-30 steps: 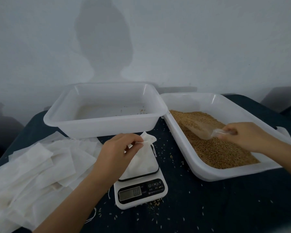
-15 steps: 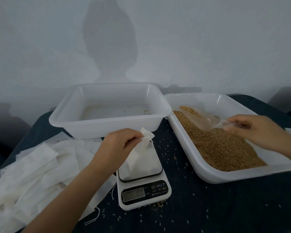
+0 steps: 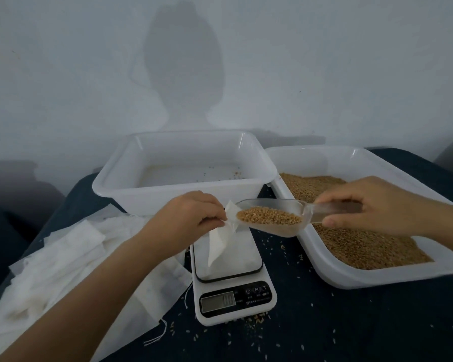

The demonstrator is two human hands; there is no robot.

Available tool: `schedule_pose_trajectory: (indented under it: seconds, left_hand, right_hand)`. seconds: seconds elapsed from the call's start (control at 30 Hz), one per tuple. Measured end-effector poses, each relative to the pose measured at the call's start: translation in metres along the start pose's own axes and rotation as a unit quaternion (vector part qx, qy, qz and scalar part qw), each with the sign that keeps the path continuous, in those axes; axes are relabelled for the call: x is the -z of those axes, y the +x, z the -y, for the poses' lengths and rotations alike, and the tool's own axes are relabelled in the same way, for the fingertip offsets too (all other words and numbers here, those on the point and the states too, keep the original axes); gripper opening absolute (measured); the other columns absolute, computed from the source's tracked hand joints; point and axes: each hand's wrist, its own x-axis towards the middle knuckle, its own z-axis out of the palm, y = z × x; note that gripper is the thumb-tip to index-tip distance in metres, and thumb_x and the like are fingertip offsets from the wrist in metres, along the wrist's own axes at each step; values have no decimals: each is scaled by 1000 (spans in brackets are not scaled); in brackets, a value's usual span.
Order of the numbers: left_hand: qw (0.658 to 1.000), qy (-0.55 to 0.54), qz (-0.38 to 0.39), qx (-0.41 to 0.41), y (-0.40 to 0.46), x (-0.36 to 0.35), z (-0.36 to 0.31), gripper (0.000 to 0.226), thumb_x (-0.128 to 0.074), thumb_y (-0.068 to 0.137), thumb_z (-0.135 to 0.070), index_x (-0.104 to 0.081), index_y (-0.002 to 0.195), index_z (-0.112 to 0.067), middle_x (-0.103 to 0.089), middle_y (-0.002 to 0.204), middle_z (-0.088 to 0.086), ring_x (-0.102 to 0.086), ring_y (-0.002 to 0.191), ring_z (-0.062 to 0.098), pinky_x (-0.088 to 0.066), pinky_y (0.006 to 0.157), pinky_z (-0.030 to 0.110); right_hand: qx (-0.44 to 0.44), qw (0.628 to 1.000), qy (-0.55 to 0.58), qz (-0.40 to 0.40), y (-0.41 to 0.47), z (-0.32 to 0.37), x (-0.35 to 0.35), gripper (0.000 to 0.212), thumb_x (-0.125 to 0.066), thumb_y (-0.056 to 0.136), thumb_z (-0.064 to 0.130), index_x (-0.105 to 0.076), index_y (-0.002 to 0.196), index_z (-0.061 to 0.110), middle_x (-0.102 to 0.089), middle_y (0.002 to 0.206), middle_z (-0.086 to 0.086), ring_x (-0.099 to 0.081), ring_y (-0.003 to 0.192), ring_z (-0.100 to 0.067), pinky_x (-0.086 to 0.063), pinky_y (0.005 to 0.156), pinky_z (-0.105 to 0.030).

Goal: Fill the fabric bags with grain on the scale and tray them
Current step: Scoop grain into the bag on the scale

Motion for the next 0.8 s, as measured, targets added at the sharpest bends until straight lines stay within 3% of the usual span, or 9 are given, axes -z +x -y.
schedule_pose_trajectory:
  seconds: [0.17, 0.23, 0.37, 0.5, 0.57, 0.67, 0.8]
  left_hand:
    - [1000, -14, 16, 2, -2, 2, -4, 8, -71, 80, -12, -74, 87, -10, -69, 88, -1, -63, 80, 13, -50, 75, 24]
    - [1000, -22, 21, 0, -2, 3, -6, 9, -71, 80, -11, -74, 88, -9, -69, 89, 0, -64, 81, 14, -51, 75, 26]
    - [999, -30, 31, -5, 0, 2, -11, 11, -70, 81, -12, -74, 91, -9, -70, 92, 2, -64, 83, 16, -52, 76, 30]
    - [999, -36, 25, -8, 0, -1, -15, 12, -70, 81, -13, -74, 92, -10, -70, 93, 1, -65, 81, 14, -54, 75, 29]
    - [999, -43, 19, -4, 0, -3, -16, 12, -70, 81, -13, -75, 92, -10, -70, 92, 0, -65, 80, 12, -53, 74, 26]
    - [998, -54, 17, 7, 1, -6, -17, 13, -70, 81, -13, -74, 93, -10, -70, 93, 1, -64, 81, 10, -49, 75, 19]
    - [998, -62, 14, 6, 0, -11, -20, 13, -70, 81, -13, -74, 93, -11, -70, 92, 0, -63, 81, 9, -51, 75, 23]
  right_hand:
    - [11, 999, -43, 26, 4, 2, 8, 40, -49, 77, 76, -61, 108, 53, -67, 96, 30, -63, 87, 4, -46, 70, -23]
    - [15, 998, -54, 39, 5, 3, 11, 40, -49, 77, 76, -61, 107, 52, -67, 95, 28, -63, 85, 1, -50, 70, -26]
    - [27, 995, -64, 66, 10, 10, 17, 36, -53, 76, 69, -64, 104, 50, -66, 92, 31, -63, 84, 4, -45, 67, -19]
    - [22, 991, -94, 89, 17, 20, 28, 45, -47, 69, 73, -65, 102, 49, -66, 92, 31, -62, 83, 4, -51, 72, -26]
    - [26, 989, -111, 98, 21, 24, 32, 48, -45, 68, 75, -65, 101, 48, -66, 88, 29, -61, 78, 1, -49, 69, -22]
    - [26, 984, -140, 107, 26, 29, 37, 38, -49, 71, 70, -65, 98, 49, -65, 81, 27, -59, 70, 0, -44, 62, -16]
    - [29, 976, -176, 126, 35, 37, 44, 33, -51, 74, 67, -65, 96, 47, -66, 76, 18, -58, 62, -4, -44, 60, -22]
